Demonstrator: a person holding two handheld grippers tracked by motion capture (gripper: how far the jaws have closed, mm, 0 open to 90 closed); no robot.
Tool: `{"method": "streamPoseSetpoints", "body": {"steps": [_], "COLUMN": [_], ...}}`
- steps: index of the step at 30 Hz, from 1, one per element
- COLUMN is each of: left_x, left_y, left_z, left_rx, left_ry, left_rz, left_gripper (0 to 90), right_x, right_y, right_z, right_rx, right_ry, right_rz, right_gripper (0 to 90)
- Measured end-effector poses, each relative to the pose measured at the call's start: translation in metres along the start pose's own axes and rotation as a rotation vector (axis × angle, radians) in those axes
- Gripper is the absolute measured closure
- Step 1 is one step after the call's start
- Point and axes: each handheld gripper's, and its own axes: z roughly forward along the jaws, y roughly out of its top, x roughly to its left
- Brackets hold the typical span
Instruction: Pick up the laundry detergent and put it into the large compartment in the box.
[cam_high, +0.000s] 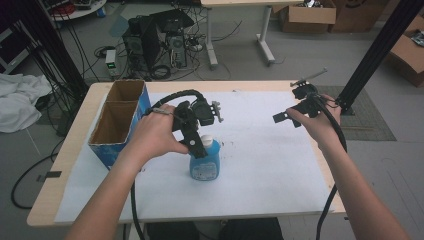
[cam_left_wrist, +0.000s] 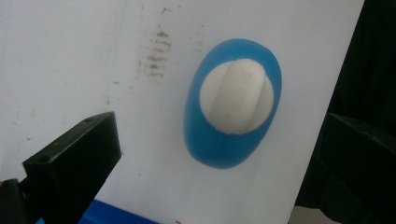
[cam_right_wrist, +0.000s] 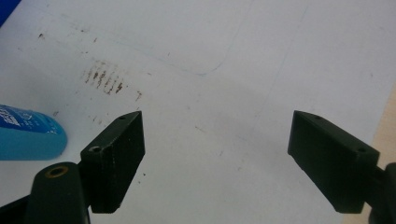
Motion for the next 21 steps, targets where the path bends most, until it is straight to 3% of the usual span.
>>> {"method": "streamPoseSetpoints", "body": {"steps": [21], "left_x": [-0.004], "left_y": [0.007], "left_z": [0.033], "left_rx": [0.041], "left_ry": [0.006], "left_rz": [0.001], "left_gripper": [0.1], "right_x": [0.0], "right_y": [-0.004], "right_z": [0.002], "right_rx": [-0.004], "right_ry": [0.004], "right_rz": [-0.004], "right_gripper": [18.7]}}
